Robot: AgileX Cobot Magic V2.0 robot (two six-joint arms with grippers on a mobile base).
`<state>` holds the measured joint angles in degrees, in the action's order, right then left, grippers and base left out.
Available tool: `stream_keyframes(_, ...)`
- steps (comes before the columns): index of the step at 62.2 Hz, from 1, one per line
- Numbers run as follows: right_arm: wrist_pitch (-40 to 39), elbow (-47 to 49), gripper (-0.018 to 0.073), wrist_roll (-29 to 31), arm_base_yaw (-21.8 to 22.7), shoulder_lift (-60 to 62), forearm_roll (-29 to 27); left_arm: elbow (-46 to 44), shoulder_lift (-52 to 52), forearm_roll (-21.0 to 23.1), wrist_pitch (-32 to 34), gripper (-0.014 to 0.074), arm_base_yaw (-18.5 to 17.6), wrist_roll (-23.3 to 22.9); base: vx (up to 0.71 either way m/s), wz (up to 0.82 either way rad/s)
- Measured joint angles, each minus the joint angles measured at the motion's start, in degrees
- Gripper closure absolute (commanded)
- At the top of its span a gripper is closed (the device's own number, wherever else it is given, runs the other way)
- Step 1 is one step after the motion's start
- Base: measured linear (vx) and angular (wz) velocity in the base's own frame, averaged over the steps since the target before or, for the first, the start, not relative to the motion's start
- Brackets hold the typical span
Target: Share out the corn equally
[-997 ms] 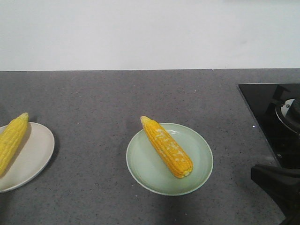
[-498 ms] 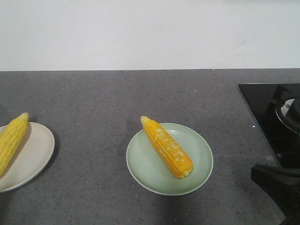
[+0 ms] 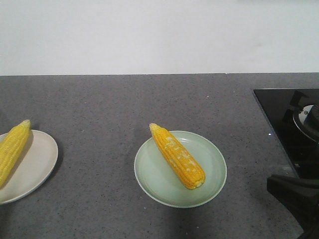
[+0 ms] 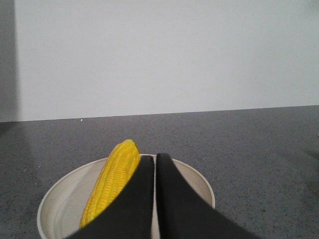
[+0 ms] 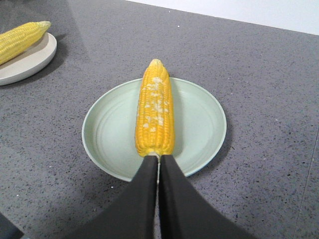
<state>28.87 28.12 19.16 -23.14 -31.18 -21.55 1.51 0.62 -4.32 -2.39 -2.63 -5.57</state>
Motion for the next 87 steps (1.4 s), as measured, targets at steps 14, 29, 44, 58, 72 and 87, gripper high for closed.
stream_keyframes(14, 0.06, 0.0, 0.0566, 0.11, 0.0, 0.0, 1.12, 0.0, 0.0, 0.0, 0.0, 0.0603, 0.0, 0.0, 0.0, 0.0)
stream_keyframes(29, -0.85, -5.08, 0.0566, -1.83, 1.44, 5.23, 8.56, 0.0, 0.0, 0.0, 0.0, 0.0603, 0.0, 0.0, 0.0, 0.0)
stream_keyframes(44, -4.5, -16.79, 0.0566, -8.37, 10.91, 20.26, 10.32, 0.0, 0.0, 0.0, 0.0, 0.0603, 0.0, 0.0, 0.0, 0.0)
stream_keyframes(58, -8.74, -25.05, 0.0564, -10.35, 20.23, 31.37, 12.62, 0.0, 0.0, 0.0, 0.05, 0.0603, 0.0, 0.0, 0.0, 0.0)
stream_keyframes(72, -19.76, -29.71, 0.0562, -13.44, 23.25, 31.88, 13.05, 0.0, 0.0, 0.0, 0.06, 0.0603, 0.0, 0.0, 0.0, 0.0)
stream_keyframes(87, -25.6, -29.77, 0.0562, -12.63, 23.31, 31.88, 14.36, 0.0, 0.0, 0.0, 0.06, 0.0603, 0.0, 0.0, 0.0, 0.0)
